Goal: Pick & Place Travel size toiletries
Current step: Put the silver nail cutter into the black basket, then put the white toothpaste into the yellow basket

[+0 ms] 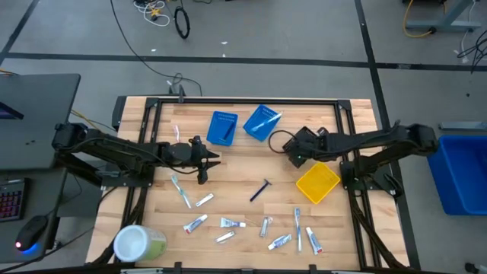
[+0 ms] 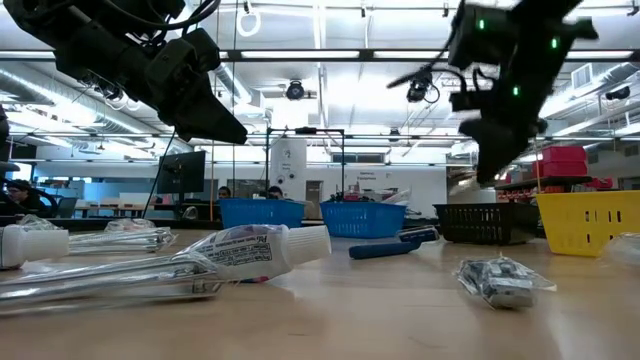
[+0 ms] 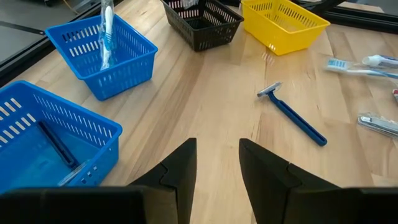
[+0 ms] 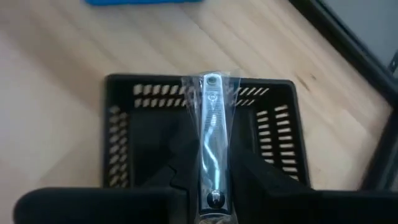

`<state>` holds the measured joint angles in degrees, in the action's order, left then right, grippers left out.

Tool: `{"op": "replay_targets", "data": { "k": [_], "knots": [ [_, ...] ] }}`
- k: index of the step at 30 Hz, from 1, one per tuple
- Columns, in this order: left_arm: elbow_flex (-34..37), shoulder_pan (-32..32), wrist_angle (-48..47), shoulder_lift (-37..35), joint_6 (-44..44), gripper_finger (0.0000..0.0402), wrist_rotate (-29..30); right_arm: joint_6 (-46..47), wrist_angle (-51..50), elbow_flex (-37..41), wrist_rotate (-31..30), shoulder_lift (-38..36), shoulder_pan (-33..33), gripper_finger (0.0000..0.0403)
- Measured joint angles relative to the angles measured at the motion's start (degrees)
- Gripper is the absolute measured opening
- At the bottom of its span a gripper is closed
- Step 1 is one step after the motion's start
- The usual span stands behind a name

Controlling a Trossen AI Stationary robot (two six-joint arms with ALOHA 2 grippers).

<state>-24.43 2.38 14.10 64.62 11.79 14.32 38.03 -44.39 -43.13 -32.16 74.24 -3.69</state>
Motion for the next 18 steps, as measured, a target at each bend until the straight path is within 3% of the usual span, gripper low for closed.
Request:
{"op": "replay_targets", "data": {
  "k": [5,9,18],
  "knots": [
    [0.0,-0.01,0.01,0.0,-0.13,0.0127,0.01,-0.42,8.43,7.14,0.32,0.0,-4.45,0.0073],
    [0.0,-0.01,0.01,0.0,-0.14,0.0127,0.01,-0.56,9.15,9.72,1.27,0.0,-7.68,0.0085],
    [0.0,-0.01,0.37,0.0,-0.15,0.0127,0.01,-7.91,12.33,10.05,2.65,0.0,-9.52,0.0169]
  ]
}}
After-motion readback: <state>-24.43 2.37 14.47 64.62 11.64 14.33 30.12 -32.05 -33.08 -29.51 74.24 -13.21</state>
